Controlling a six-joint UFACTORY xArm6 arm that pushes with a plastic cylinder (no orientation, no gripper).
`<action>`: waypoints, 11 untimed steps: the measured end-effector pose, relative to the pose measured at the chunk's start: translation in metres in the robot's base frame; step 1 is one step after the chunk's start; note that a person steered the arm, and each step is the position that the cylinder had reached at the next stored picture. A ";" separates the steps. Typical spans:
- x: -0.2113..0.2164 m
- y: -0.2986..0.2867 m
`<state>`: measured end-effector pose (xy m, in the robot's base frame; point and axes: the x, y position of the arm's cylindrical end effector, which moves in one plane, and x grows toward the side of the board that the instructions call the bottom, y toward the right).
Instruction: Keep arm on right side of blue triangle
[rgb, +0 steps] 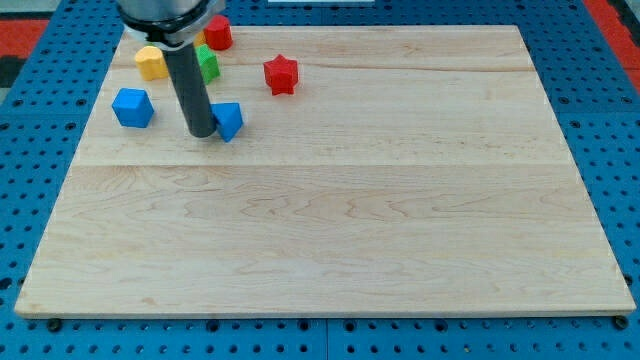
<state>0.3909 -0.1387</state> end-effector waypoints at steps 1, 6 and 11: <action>-0.006 0.001; 0.041 0.029; -0.052 0.144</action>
